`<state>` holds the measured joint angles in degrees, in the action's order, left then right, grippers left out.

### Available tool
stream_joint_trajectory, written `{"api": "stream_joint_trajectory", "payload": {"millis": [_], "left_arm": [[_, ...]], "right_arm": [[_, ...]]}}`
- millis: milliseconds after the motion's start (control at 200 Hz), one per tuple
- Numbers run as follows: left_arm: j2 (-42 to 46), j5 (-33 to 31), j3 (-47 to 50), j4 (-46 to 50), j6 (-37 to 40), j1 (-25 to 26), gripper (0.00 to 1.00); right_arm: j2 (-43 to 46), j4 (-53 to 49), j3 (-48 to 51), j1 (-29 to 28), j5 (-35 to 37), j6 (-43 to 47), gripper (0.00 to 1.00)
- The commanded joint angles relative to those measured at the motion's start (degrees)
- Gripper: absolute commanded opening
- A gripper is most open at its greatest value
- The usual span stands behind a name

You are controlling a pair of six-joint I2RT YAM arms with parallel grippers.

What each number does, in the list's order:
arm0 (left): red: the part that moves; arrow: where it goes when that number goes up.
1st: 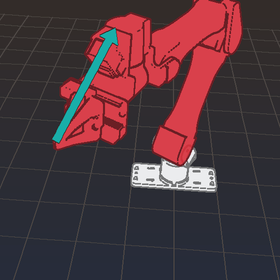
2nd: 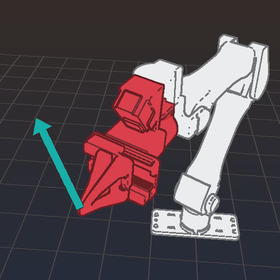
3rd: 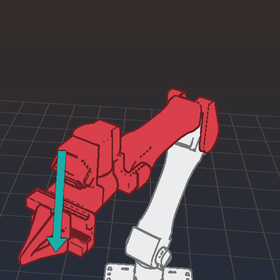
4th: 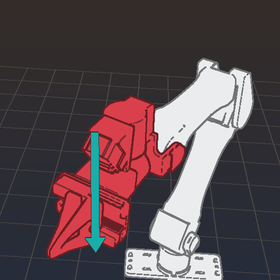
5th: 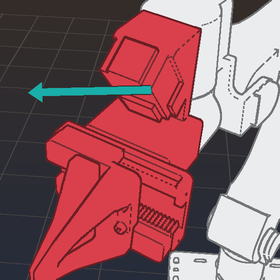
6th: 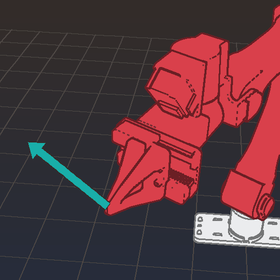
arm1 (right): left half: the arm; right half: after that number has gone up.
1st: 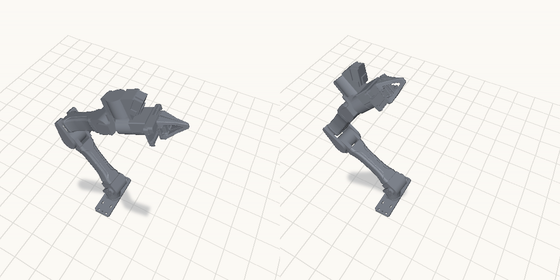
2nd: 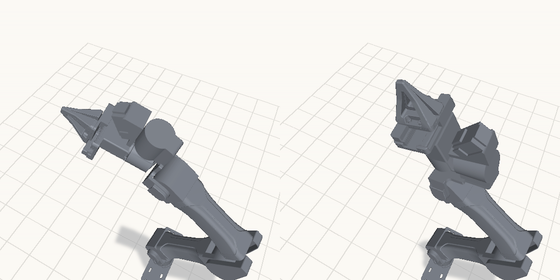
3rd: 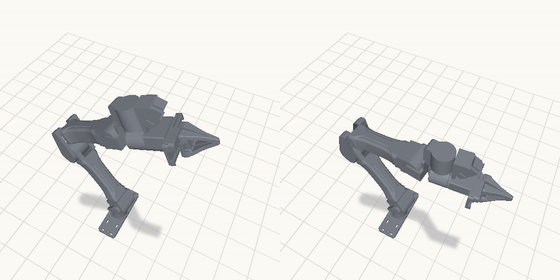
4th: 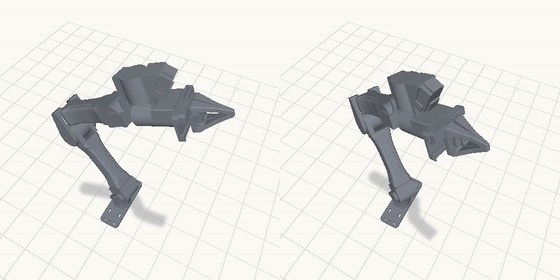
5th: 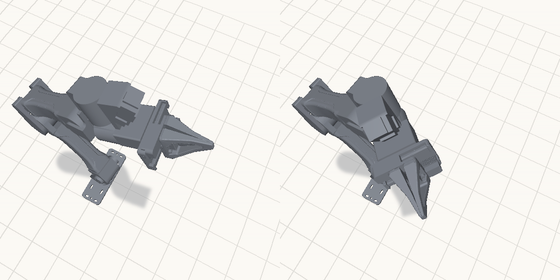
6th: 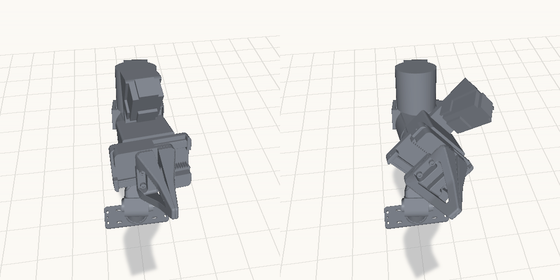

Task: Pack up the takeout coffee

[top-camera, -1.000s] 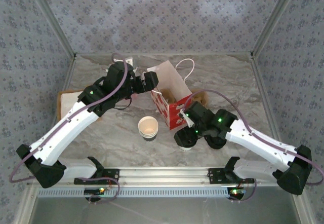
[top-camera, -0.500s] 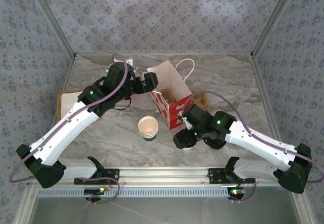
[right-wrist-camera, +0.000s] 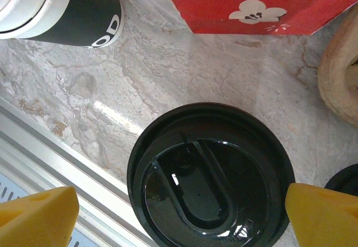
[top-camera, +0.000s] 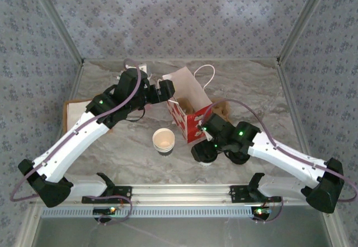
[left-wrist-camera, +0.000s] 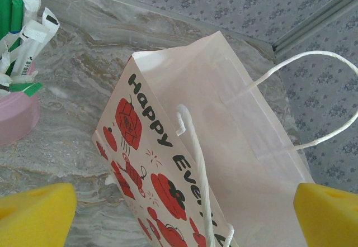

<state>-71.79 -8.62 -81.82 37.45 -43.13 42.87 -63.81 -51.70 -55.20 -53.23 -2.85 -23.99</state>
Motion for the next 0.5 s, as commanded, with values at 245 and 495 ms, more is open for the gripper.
{"api": "stream_joint_trajectory", "payload": {"millis": [245, 495], "left_arm": [[0.8, 0.1, -1.1, -0.1, 0.5, 0.1, 1.0], [0.9, 0.1, -1.1, -0.2, 0.6, 0.1, 0.99]], "right_arm": [[0.7, -0.3, 1.1, -1.7, -2.3, -3.1, 0.97], [2.8, -1.2, 1.8, -3.7, -2.8, -5.7, 0.96]]}}
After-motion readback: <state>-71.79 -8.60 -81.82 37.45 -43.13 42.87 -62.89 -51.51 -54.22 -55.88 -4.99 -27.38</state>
